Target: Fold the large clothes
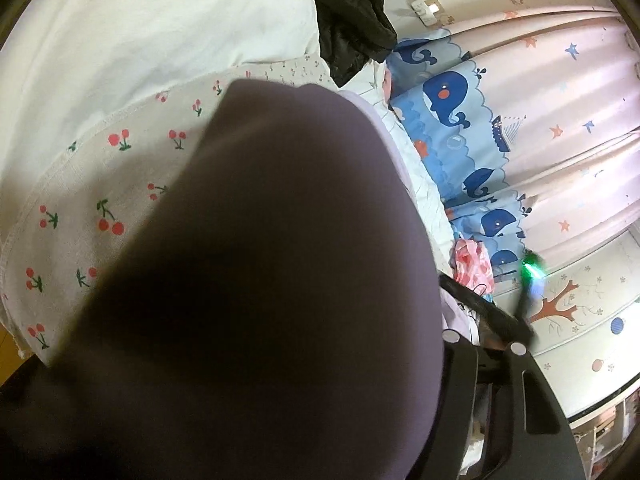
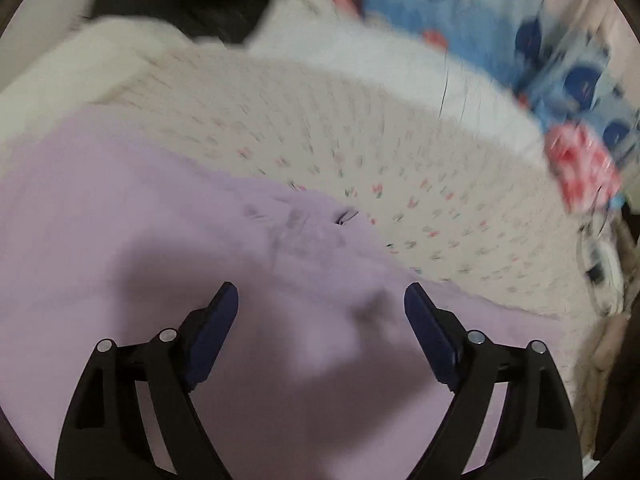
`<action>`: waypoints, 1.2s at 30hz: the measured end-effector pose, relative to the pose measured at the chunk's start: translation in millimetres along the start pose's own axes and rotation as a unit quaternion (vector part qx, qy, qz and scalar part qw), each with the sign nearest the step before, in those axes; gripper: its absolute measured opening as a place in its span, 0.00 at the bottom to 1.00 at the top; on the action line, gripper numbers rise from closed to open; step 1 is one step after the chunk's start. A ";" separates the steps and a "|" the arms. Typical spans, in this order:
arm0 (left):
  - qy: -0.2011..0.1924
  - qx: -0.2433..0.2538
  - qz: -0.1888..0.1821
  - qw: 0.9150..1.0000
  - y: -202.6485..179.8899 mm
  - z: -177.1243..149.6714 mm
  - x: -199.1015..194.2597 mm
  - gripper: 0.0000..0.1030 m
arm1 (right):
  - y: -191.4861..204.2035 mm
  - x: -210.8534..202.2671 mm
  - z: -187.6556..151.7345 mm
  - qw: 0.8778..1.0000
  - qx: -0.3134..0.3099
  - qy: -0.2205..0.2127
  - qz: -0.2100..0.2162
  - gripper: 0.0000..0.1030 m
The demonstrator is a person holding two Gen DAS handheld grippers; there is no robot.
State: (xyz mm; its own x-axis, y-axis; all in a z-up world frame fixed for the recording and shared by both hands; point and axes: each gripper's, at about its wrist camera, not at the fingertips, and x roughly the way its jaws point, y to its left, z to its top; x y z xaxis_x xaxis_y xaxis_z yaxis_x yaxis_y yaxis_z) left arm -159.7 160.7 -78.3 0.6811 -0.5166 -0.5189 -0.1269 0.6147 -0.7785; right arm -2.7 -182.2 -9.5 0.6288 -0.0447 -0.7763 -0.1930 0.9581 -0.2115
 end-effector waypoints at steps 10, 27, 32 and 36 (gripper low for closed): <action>-0.015 0.028 0.018 0.999 -7.5 -3.7 -1.1 0.63 | 14.8 -17.0 -63.3 0.999 0.030 0.019 0.034 0.79; -0.035 0.053 0.035 0.997 -15.4 -6.3 2.0 0.63 | 46.9 -24.7 -114.1 0.999 -0.008 0.012 0.028 0.82; -0.039 0.059 0.045 0.996 -12.7 -5.5 1.6 0.63 | 52.5 -55.9 -117.3 0.999 -0.026 -0.022 0.001 0.82; -0.049 0.105 0.049 0.992 -38.6 -9.8 -1.6 0.59 | 57.3 -17.7 -130.7 0.999 -0.027 0.008 0.018 0.84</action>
State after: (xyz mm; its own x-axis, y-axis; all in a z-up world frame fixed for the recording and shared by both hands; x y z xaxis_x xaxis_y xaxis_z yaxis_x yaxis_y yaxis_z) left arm -162.9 131.9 -50.9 0.7407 -0.3943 -0.5439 -0.0494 0.7755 -0.6295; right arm -123.3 -163.4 -85.5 0.6081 -0.0151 -0.7937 -0.2556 0.9429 -0.2138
